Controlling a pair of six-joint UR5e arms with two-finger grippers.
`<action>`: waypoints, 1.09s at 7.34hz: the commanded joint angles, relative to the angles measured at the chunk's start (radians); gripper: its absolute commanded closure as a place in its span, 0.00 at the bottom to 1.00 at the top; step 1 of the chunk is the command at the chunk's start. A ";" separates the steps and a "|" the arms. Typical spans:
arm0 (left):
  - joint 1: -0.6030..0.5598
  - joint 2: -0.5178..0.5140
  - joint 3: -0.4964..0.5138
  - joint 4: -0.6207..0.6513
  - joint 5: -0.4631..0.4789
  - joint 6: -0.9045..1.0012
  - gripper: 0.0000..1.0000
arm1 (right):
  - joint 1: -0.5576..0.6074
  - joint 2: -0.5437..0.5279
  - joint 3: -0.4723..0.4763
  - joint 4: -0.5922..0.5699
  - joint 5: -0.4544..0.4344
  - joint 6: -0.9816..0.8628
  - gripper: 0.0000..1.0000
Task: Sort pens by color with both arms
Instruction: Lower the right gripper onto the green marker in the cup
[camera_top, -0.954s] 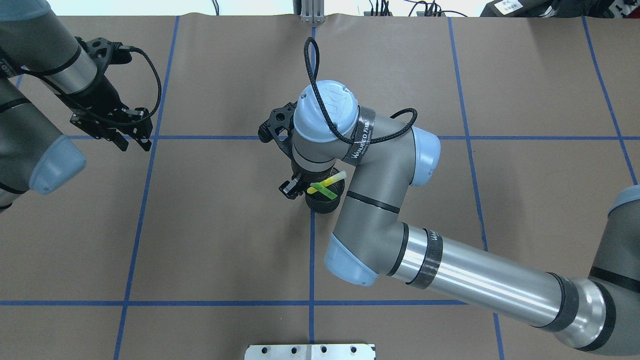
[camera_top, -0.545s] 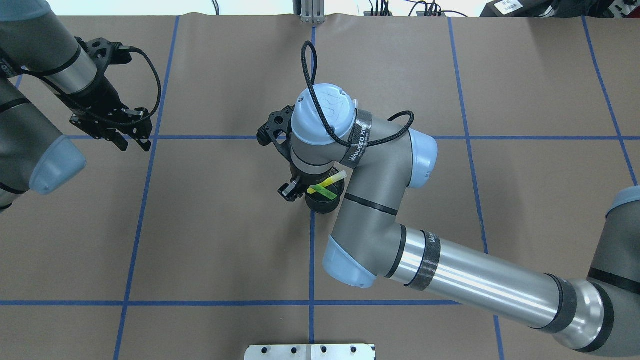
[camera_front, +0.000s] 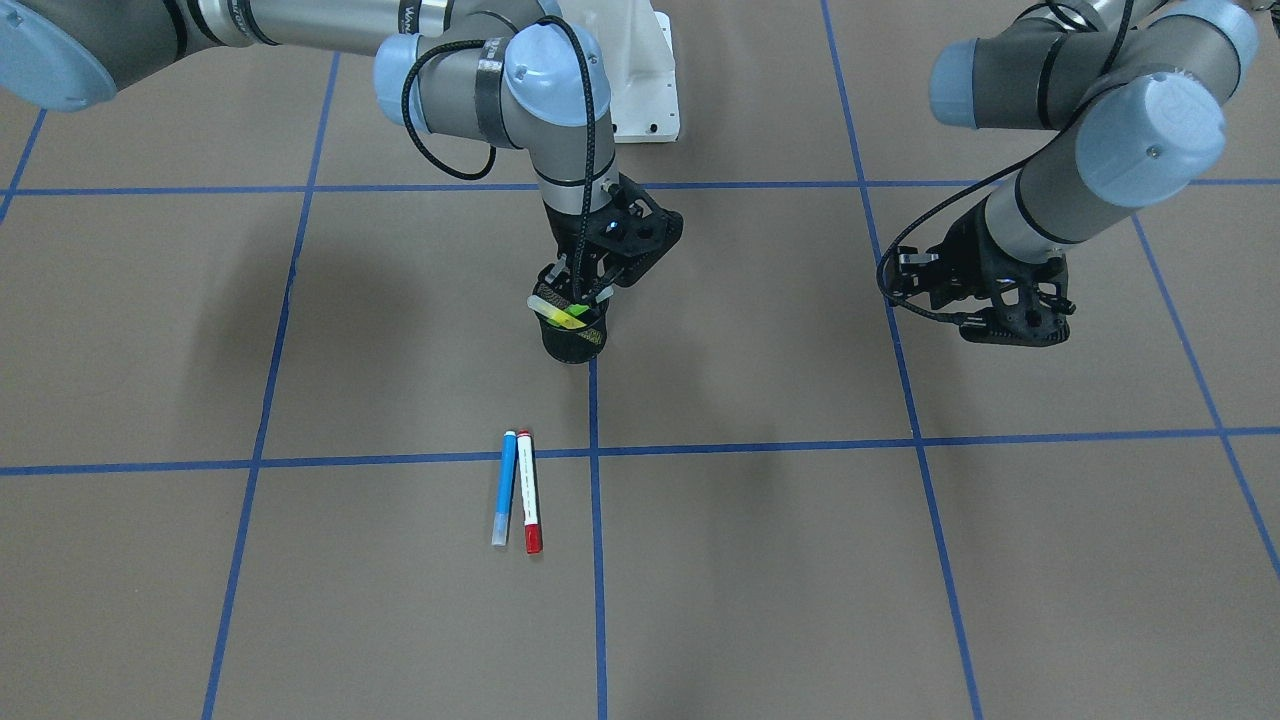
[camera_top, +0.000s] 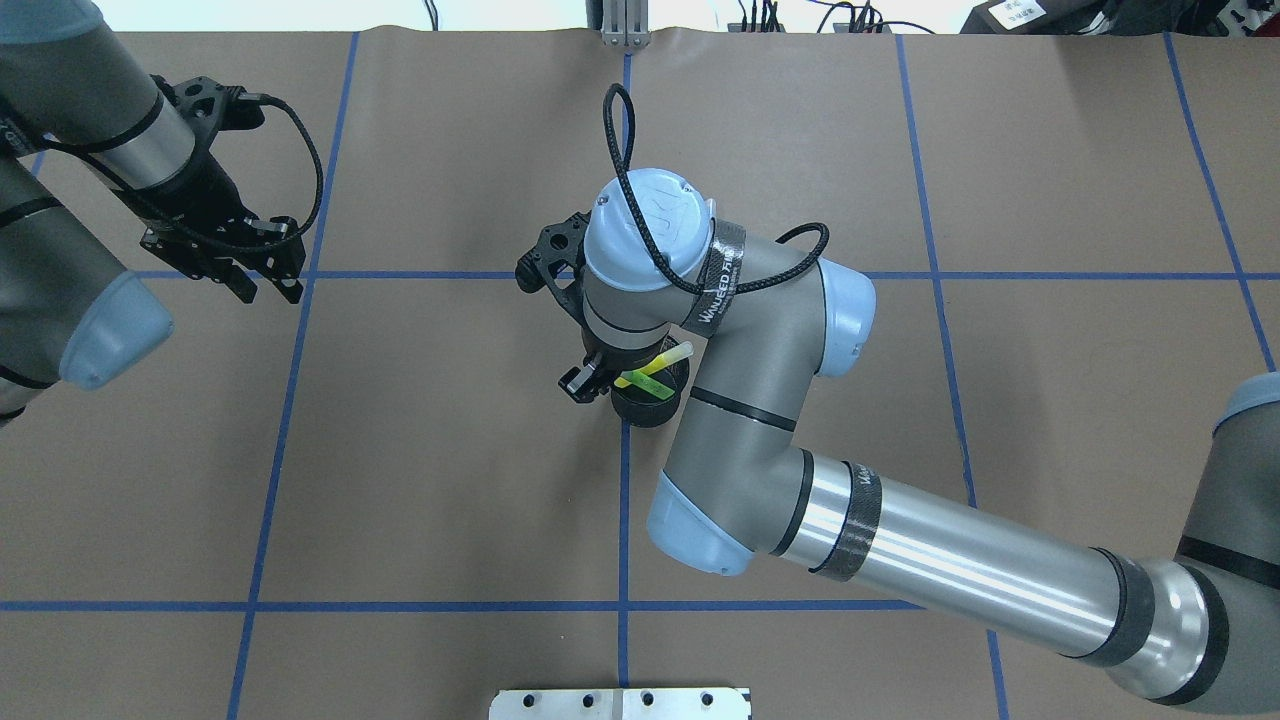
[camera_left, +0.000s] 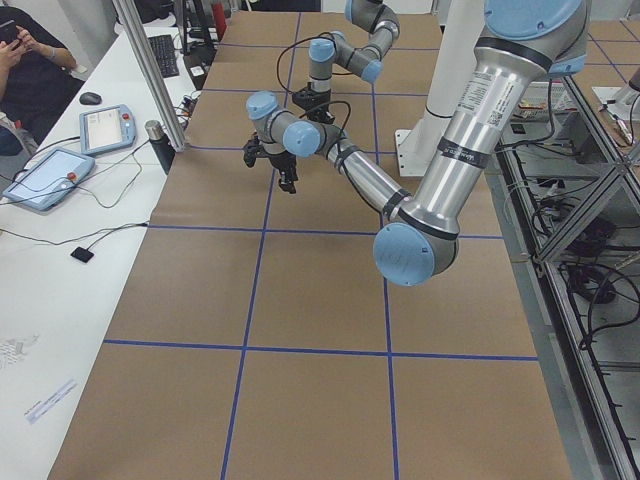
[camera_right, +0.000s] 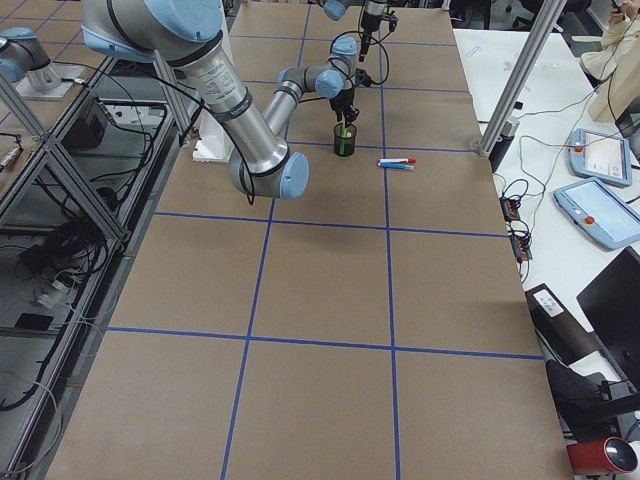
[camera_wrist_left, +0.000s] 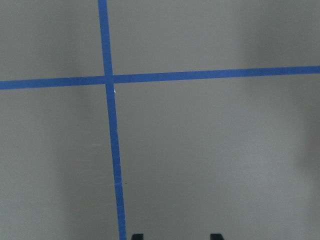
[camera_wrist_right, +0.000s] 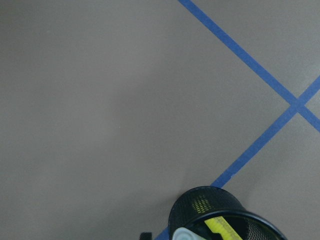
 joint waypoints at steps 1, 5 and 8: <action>0.001 0.000 0.000 0.000 0.000 0.000 0.45 | 0.003 -0.001 0.001 0.000 -0.002 -0.003 0.56; 0.001 -0.001 0.002 0.000 0.000 0.000 0.45 | 0.017 -0.002 0.006 0.000 0.000 -0.005 0.70; 0.001 0.000 0.003 0.000 0.002 0.000 0.45 | 0.017 -0.004 0.003 0.000 -0.002 -0.005 0.70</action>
